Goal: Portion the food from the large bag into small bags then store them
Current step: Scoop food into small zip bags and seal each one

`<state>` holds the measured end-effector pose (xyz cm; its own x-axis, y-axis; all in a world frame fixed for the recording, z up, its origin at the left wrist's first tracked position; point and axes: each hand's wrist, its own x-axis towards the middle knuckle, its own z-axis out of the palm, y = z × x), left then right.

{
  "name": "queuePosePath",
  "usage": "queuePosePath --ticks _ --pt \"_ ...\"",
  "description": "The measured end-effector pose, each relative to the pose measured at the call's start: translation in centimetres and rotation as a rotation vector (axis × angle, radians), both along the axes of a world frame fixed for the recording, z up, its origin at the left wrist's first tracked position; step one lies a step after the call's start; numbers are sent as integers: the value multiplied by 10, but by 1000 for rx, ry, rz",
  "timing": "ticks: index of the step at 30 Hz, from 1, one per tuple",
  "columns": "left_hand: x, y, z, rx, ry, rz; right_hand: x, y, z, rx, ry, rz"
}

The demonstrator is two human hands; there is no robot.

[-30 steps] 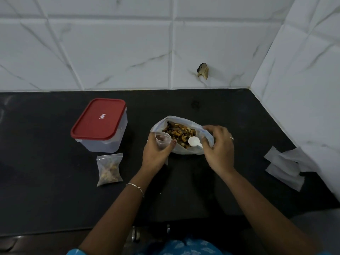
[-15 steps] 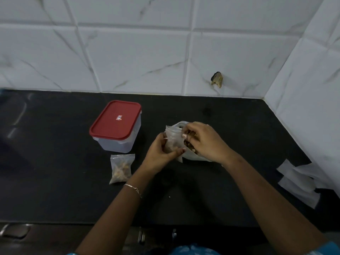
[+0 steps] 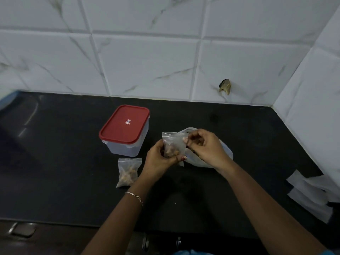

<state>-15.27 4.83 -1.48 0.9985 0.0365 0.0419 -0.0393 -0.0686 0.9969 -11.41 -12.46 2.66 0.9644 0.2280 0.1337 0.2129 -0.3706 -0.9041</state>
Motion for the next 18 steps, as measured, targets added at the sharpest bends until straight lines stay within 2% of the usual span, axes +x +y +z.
queuePosePath --ticks 6,11,15,18 --pt "2 5 -2 29 43 19 -6 17 -8 124 -17 -127" --pt "2 8 -4 27 64 -8 -7 22 1 235 58 -101" --pt "-1 10 -1 -7 46 -35 -8 24 3 243 61 -119" --pt "0 14 8 -78 17 38 -8 22 4 231 69 -133"
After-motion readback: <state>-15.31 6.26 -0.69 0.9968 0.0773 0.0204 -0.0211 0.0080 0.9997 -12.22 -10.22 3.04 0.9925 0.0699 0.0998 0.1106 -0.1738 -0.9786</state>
